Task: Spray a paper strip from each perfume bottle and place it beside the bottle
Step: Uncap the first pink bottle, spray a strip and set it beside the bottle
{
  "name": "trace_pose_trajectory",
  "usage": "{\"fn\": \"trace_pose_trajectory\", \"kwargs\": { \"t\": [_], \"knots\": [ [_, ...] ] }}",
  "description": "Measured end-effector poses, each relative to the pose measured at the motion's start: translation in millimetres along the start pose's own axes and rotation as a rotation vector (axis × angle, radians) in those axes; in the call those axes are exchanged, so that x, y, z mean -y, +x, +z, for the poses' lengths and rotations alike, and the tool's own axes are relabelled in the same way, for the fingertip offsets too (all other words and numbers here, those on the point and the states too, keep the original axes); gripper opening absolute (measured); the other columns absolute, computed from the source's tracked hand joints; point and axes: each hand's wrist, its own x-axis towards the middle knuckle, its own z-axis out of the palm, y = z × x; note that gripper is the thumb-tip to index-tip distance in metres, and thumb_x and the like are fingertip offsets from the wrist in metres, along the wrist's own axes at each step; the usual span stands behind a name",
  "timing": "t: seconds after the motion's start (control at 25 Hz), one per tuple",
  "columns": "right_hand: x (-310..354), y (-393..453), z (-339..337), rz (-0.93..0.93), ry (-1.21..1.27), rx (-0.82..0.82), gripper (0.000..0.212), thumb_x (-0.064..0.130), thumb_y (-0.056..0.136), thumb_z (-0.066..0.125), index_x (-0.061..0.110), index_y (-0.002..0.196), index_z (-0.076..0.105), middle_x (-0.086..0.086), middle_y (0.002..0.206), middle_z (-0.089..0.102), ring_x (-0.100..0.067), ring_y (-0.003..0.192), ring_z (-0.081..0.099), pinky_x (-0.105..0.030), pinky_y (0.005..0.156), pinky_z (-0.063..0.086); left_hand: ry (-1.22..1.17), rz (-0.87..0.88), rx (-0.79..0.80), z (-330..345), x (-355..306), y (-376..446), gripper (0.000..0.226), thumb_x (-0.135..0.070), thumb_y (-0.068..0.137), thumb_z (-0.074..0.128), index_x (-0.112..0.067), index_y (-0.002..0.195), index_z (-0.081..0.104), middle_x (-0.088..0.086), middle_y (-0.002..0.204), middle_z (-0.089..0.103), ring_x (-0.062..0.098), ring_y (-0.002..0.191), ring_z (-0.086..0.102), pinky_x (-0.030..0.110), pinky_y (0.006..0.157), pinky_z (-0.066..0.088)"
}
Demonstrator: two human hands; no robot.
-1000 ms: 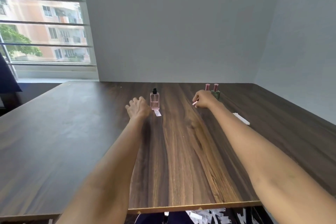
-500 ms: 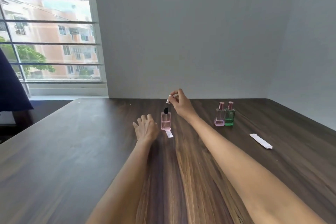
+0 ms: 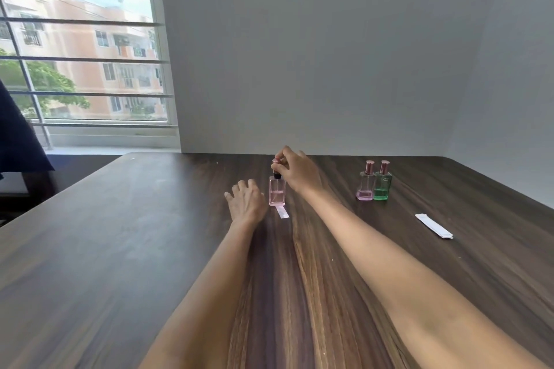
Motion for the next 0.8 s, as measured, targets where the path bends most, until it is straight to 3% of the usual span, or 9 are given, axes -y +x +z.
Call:
{"fn": "trace_pose_trajectory", "kwargs": {
  "t": [0.08,0.24,0.48,0.8],
  "knots": [
    [1.2,-2.8,1.1,-0.049,-0.122,0.012,0.024,0.032,0.091,0.053,0.016,0.107,0.060,-0.006,0.104,0.068,-0.025,0.106,0.054,-0.036,0.078,0.046,-0.004,0.002,-0.001,-1.5,-1.0,-0.2,0.038,-0.024,0.096,0.038,-0.008,0.130,0.045,0.017,0.136,0.047,0.035,0.129,0.041,0.049,0.111,0.027],
    [-1.6,-17.1,1.0,-0.106,-0.310,-0.078,0.039,0.011,0.090,0.044,0.019,0.126,0.054,-0.009,0.118,0.059,-0.028,0.114,0.049,-0.040,0.084,0.045,-0.019,0.006,-0.028,-3.1,-3.3,0.6,0.038,-0.023,0.095,0.037,-0.007,0.128,0.047,0.018,0.134,0.048,0.035,0.127,0.042,0.048,0.111,0.027],
    [-1.8,-26.9,0.3,-0.046,-0.313,-0.068,0.051,0.001,0.088,0.044,0.024,0.133,0.051,-0.005,0.116,0.056,-0.026,0.113,0.046,-0.037,0.084,0.042,-0.063,0.031,-0.014,5.0,-2.5,4.0,0.039,-0.023,0.097,0.036,-0.003,0.130,0.046,0.022,0.140,0.045,0.037,0.135,0.035,0.046,0.116,0.022],
    [15.6,-25.8,-16.0,-0.129,-0.507,0.004,0.036,0.010,0.093,0.046,0.016,0.128,0.055,-0.009,0.127,0.052,-0.028,0.123,0.040,-0.038,0.094,0.038,-0.082,0.033,0.037,2.9,-15.2,-10.3,0.042,-0.024,0.098,0.039,-0.002,0.133,0.041,0.021,0.143,0.041,0.036,0.139,0.031,0.048,0.118,0.018]
  ]
}}
